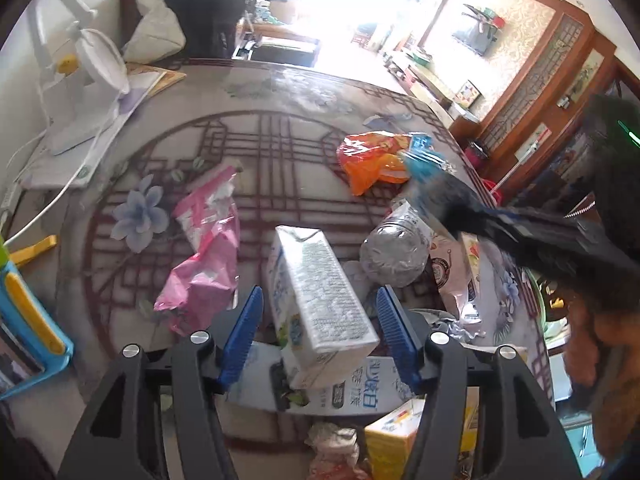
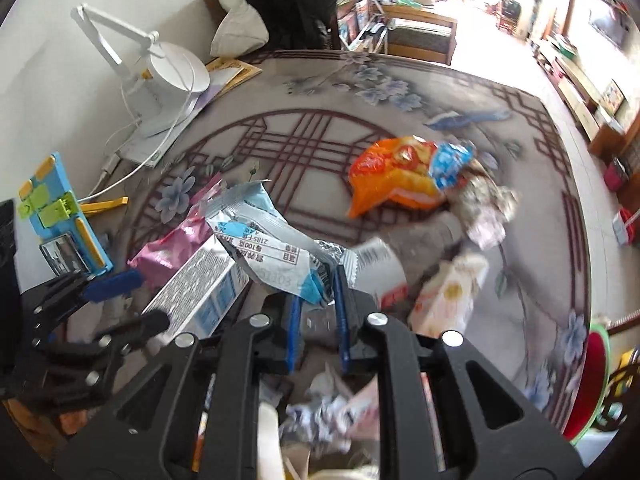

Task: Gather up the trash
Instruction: 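Carry both items to the red bin while right releases the wrapper inside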

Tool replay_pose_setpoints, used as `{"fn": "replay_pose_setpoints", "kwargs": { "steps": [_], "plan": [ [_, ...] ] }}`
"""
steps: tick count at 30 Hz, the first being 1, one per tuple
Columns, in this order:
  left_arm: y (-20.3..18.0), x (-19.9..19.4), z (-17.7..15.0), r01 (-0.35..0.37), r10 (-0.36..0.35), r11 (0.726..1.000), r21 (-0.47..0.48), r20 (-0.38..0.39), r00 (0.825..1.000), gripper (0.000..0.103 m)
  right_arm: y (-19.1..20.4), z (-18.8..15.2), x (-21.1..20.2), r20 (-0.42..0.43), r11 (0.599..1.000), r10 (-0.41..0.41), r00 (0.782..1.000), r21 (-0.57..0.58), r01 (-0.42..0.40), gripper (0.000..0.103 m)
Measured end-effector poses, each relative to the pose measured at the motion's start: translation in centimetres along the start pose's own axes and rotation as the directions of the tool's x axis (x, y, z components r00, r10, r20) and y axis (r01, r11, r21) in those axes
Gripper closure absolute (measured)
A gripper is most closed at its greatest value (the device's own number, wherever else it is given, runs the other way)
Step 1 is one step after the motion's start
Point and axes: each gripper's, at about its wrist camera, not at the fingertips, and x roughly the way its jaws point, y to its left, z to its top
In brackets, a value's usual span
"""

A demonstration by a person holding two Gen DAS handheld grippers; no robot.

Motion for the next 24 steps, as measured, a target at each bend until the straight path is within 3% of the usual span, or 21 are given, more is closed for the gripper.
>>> {"fn": "replay_pose_setpoints", "kwargs": {
  "steps": [6, 8, 18, 24],
  "plan": [
    [0.1, 3.4, 0.6, -0.019, 0.018, 1.0, -0.011, -0.11, 0.994, 0.048, -1.2, -3.2, -2.9, 0.019, 0.991, -0.028, 0.999, 0.128, 0.025, 0.087],
    [0.3, 3.4, 0.7, -0.01, 0.005, 0.999, -0.036, -0.116, 0.993, 0.063, -1.5, -4.0, -4.0, 0.033, 0.988, -0.047, 0.998, 0.152, 0.042, 0.087],
    [-3.2, -2.4, 0.2, -0.035, 0.036, 0.999, -0.011, 0.04, 0.999, 0.065, -4.2, -7.0, -8.7, 0.128, 0.969, -0.084, 0.988, 0.242, 0.051, 0.087],
    [-8.1, -5.0, 0.7, -0.008, 0.008, 1.0, 0.002, 0.125, 0.992, 0.065, -9.5, -8.8, -10.8, 0.155, 0.957, -0.126, 0.98, 0.28, 0.078, 0.087]
  ]
}}
